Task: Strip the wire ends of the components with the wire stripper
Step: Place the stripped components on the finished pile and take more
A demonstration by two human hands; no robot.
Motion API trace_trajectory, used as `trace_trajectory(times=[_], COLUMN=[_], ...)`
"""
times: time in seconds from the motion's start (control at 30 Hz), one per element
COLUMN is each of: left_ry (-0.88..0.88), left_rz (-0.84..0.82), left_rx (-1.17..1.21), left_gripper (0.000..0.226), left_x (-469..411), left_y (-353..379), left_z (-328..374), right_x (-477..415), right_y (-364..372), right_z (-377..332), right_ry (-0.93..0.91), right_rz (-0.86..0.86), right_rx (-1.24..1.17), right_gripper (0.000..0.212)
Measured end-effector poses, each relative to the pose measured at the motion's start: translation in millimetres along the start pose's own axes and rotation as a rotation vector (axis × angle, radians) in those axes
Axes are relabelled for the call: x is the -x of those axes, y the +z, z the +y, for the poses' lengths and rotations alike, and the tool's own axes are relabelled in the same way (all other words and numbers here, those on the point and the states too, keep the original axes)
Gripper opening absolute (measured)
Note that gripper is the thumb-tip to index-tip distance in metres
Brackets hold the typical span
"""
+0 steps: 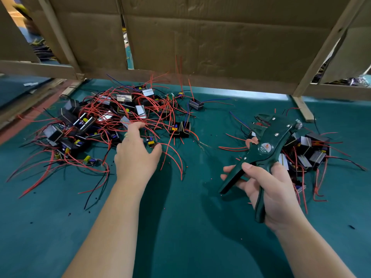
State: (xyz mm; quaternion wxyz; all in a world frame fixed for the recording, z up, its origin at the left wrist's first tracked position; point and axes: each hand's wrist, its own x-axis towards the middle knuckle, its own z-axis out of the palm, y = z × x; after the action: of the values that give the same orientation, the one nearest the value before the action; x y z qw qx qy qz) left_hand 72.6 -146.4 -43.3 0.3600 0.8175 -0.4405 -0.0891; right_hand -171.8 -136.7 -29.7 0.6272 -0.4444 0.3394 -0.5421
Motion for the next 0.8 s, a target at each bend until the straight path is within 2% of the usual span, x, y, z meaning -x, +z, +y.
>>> trace_trajectory(times=[0.17, 0.3, 0.37, 0.43, 0.5, 0.57, 0.6, 0.63, 0.7, 0.8], left_ry=[0.022, 0.088, 0.167, 0.219, 0.217, 0.167, 0.107, 0.021, -0.178, -0.312], left_rz=[-0.085, -0.191, -0.238, -0.120, 0.163, 0.420, 0.473, 0.458, 0.298, 0.127], left_rx=[-0.106, 0.215, 0.164, 0.102, 0.150, 0.089, 0.013, -0.063, -0.180, -0.307], left_gripper=[0.035, 0.051, 0.059, 0.058, 0.049, 0.044, 0.049, 0.056, 0.070, 0.066], left_x=[-1, 1, 2, 2, 0, -4, -7, -12, -19, -25], left_y=[4, 1, 1, -1, -7, -12, -14, -15, -15, -15], left_z=[-1, 2, 5, 6, 5, 0, -3, -8, -18, -29], right_x=[1, 1, 0, 0, 1, 1, 2, 2, 3, 4], right_y=[2, 3, 3, 3, 2, 2, 2, 1, 1, 2], right_z=[-1, -1, 0, 0, 1, 0, 0, 0, -1, -2], right_ry=[0.010, 0.021, 0.024, 0.025, 0.021, 0.022, 0.023, 0.022, 0.016, 0.022], right_rz=[-0.008, -0.007, -0.009, -0.007, -0.008, -0.015, -0.015, -0.014, -0.015, -0.020], right_rx=[-0.016, -0.021, -0.017, -0.021, -0.024, -0.020, -0.024, -0.032, -0.047, -0.049], right_gripper=[0.028, 0.031, 0.031, 0.031, 0.030, 0.029, 0.030, 0.031, 0.032, 0.030])
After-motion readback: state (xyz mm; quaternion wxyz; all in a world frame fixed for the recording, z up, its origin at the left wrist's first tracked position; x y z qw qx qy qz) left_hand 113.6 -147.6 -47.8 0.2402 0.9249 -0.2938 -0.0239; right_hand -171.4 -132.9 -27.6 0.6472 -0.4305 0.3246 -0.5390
